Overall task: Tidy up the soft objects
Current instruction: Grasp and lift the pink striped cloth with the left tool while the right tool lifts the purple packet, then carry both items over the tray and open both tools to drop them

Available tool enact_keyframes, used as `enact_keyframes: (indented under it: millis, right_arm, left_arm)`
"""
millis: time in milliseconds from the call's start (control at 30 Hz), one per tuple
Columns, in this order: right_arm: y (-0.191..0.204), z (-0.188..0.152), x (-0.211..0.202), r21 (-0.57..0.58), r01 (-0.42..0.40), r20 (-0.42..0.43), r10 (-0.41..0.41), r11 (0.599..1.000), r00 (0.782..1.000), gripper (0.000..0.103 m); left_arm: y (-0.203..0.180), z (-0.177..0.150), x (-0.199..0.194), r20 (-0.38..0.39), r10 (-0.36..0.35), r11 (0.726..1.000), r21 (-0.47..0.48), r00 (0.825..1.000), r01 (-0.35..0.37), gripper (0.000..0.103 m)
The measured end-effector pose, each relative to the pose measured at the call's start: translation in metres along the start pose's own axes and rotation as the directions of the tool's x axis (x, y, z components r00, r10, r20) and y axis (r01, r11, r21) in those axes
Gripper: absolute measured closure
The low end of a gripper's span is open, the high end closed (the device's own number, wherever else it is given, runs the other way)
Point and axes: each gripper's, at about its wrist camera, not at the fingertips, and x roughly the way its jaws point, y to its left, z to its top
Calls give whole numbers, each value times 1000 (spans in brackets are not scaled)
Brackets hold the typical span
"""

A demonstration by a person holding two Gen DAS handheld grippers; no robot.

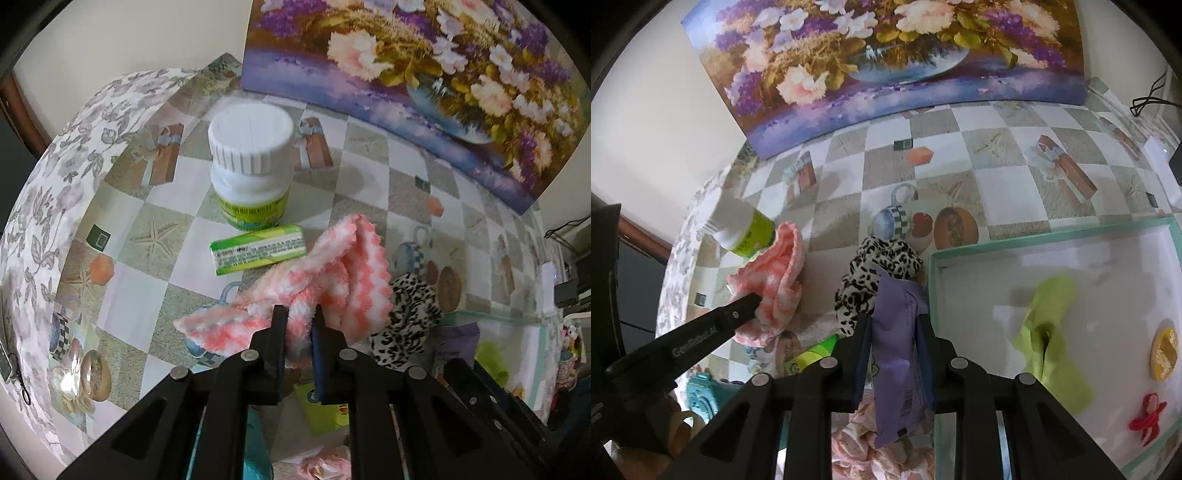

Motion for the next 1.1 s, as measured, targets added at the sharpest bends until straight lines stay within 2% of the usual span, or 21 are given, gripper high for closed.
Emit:
enact_keyframes:
  millis: [200,400,767,967,1100]
  right_arm:
    - [3,5,-16,-5,-21,40,21,1000,999,77]
    - [6,10,-37,-10,-35,87,36,999,996,77]
    - [3,19,-94,-10,-52,216,53,999,975,77]
    - [-16,26,-123,33,-11,282,1,999,960,77]
    - [-40,27,-137,83,28,300,-52,996,952,77]
  left_arm:
    - [-7,-1,-33,72,-26,1000,-6,997,26,91]
    - [-13,9,-66,162,-44,999,7,986,43,91]
    - [-21,9,-134,319,-94,995,48,943,83,91]
    - [-37,4,-157,364,-133,990,94,922,106,91]
    - [-54,-2,-161,371,-156,985,130,915,116,91]
